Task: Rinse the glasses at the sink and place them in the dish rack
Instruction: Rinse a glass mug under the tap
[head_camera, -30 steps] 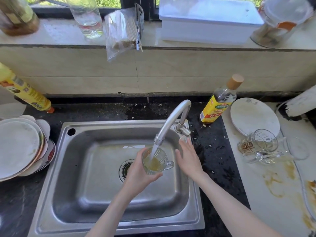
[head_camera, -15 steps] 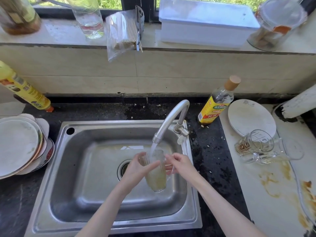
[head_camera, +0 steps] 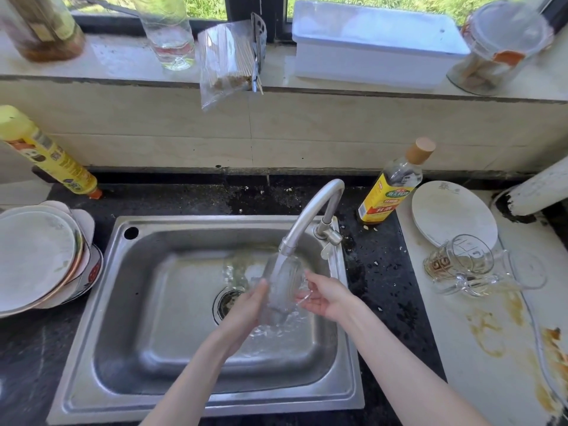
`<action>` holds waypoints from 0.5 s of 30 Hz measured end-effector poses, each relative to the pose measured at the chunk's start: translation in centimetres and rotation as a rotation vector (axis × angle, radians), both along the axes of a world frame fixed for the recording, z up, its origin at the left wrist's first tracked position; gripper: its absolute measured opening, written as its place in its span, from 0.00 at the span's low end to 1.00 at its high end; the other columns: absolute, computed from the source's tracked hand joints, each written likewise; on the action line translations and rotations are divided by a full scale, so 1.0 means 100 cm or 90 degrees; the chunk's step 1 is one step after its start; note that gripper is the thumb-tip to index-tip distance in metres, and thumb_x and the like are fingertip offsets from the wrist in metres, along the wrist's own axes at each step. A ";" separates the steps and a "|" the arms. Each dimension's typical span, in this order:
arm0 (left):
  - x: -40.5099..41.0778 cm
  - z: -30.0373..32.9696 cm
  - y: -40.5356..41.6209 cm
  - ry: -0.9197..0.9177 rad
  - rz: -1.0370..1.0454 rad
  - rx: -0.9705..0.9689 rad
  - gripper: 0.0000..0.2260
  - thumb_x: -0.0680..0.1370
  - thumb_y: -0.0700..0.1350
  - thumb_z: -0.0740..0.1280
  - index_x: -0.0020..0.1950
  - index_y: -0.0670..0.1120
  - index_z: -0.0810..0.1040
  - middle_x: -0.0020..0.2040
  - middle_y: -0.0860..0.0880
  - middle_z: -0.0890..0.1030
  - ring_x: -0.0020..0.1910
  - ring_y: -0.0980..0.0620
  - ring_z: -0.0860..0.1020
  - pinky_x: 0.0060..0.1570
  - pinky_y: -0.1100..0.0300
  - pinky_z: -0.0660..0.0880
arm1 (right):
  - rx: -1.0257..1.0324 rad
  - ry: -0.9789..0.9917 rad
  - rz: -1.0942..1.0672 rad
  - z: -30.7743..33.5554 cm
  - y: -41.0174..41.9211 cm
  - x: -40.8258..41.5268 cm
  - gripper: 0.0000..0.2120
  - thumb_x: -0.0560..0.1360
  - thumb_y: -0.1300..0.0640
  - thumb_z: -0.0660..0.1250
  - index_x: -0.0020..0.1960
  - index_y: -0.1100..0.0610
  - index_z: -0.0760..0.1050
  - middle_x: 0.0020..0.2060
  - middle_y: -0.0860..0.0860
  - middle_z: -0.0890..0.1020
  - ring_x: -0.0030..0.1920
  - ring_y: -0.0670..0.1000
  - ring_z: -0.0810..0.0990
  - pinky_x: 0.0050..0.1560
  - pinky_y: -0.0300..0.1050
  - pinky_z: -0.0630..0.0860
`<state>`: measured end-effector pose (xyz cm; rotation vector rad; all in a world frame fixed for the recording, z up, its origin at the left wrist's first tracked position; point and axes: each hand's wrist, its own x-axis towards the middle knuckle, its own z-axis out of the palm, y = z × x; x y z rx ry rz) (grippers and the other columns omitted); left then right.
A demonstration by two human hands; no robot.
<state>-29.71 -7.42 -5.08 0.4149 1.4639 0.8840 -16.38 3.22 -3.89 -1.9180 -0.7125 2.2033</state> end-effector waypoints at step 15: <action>0.000 0.017 0.019 0.259 0.093 0.028 0.28 0.79 0.61 0.49 0.72 0.45 0.62 0.72 0.46 0.65 0.70 0.49 0.64 0.63 0.57 0.61 | 0.139 0.120 0.104 0.019 -0.029 -0.009 0.09 0.79 0.54 0.62 0.51 0.59 0.77 0.44 0.57 0.84 0.39 0.52 0.83 0.39 0.40 0.80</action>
